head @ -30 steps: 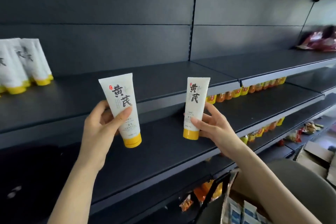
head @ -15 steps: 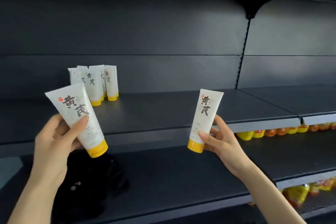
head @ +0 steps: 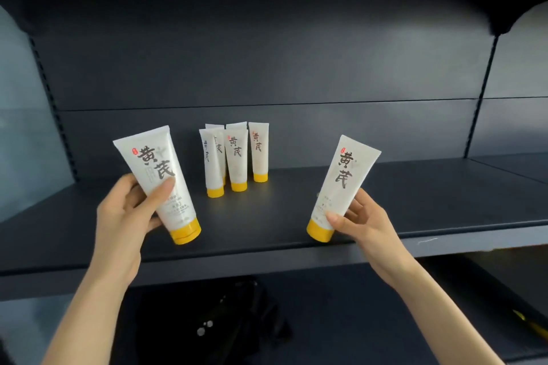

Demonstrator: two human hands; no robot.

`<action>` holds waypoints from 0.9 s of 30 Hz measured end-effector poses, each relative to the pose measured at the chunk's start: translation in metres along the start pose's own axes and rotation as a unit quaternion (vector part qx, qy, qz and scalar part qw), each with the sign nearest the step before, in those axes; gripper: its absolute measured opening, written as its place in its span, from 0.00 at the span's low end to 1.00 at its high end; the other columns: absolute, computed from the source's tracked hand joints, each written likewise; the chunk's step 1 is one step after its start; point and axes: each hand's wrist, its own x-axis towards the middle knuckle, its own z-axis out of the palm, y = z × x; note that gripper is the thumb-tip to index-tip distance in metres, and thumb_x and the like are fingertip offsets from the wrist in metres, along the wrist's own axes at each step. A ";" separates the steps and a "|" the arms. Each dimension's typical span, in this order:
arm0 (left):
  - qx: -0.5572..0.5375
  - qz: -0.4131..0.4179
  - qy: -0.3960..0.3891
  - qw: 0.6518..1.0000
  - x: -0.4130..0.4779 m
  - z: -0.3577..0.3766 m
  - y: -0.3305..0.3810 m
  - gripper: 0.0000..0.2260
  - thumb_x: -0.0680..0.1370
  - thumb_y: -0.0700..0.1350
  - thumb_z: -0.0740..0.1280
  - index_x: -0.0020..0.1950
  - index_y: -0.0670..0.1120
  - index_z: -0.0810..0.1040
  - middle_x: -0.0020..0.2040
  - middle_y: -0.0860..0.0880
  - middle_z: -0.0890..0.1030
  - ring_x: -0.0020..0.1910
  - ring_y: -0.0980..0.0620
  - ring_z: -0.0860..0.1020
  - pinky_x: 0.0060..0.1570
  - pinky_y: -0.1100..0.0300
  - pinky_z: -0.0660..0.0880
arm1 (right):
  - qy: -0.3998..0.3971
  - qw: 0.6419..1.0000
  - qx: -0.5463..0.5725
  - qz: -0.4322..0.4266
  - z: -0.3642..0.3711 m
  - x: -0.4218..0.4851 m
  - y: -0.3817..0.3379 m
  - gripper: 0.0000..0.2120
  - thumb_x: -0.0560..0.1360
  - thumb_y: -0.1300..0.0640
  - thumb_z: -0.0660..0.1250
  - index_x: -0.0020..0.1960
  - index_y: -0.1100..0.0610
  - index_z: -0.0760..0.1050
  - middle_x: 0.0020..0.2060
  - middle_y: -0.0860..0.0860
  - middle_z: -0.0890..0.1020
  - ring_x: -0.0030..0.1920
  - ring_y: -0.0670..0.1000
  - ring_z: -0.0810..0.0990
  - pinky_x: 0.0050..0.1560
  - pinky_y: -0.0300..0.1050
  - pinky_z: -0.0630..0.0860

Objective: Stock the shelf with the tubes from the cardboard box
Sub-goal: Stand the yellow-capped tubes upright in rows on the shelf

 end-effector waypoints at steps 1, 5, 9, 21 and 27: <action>0.004 0.001 -0.005 1.000 0.004 -0.005 -0.001 0.07 0.75 0.41 0.67 0.50 0.52 0.77 0.44 0.59 0.84 0.46 0.61 0.82 0.35 0.67 0.79 | 0.001 1.000 0.000 -0.001 0.008 0.007 0.000 0.26 0.68 0.57 0.75 0.64 0.52 0.72 0.57 0.49 0.82 0.57 0.48 0.81 0.50 0.40 0.78; 0.012 0.004 -0.008 1.000 0.017 -0.021 0.000 0.08 0.74 0.41 0.68 0.50 0.51 0.77 0.45 0.59 0.84 0.46 0.61 0.81 0.36 0.66 0.79 | 0.002 1.000 -0.018 -0.005 0.032 0.042 -0.001 0.25 0.69 0.57 0.74 0.64 0.52 0.72 0.55 0.49 0.83 0.55 0.48 0.82 0.50 0.41 0.79; 0.012 0.010 -0.006 1.000 0.027 -0.029 0.003 0.07 0.74 0.40 0.68 0.49 0.51 0.77 0.45 0.59 0.84 0.46 0.61 0.82 0.37 0.65 0.80 | -0.022 0.999 -0.047 0.002 0.046 0.086 0.001 0.20 0.73 0.63 0.70 0.63 0.54 0.71 0.53 0.49 0.82 0.52 0.48 0.82 0.45 0.41 0.80; 0.060 0.010 -0.016 0.998 0.038 -0.025 0.005 0.12 0.67 0.47 0.69 0.50 0.52 0.78 0.47 0.57 0.84 0.46 0.58 0.82 0.44 0.54 0.76 | -0.057 0.978 -0.185 0.079 0.067 0.190 0.048 0.24 0.74 0.65 0.69 0.68 0.57 0.66 0.61 0.51 0.76 0.60 0.51 0.76 0.60 0.54 0.76; 0.054 0.001 -0.005 0.999 0.039 -0.022 -0.001 0.14 0.66 0.47 0.69 0.51 0.52 0.78 0.47 0.56 0.84 0.47 0.58 0.82 0.43 0.55 0.76 | -0.075 0.972 -0.204 0.088 0.077 0.205 0.066 0.25 0.74 0.64 0.69 0.69 0.56 0.65 0.58 0.49 0.75 0.61 0.50 0.74 0.62 0.55 0.75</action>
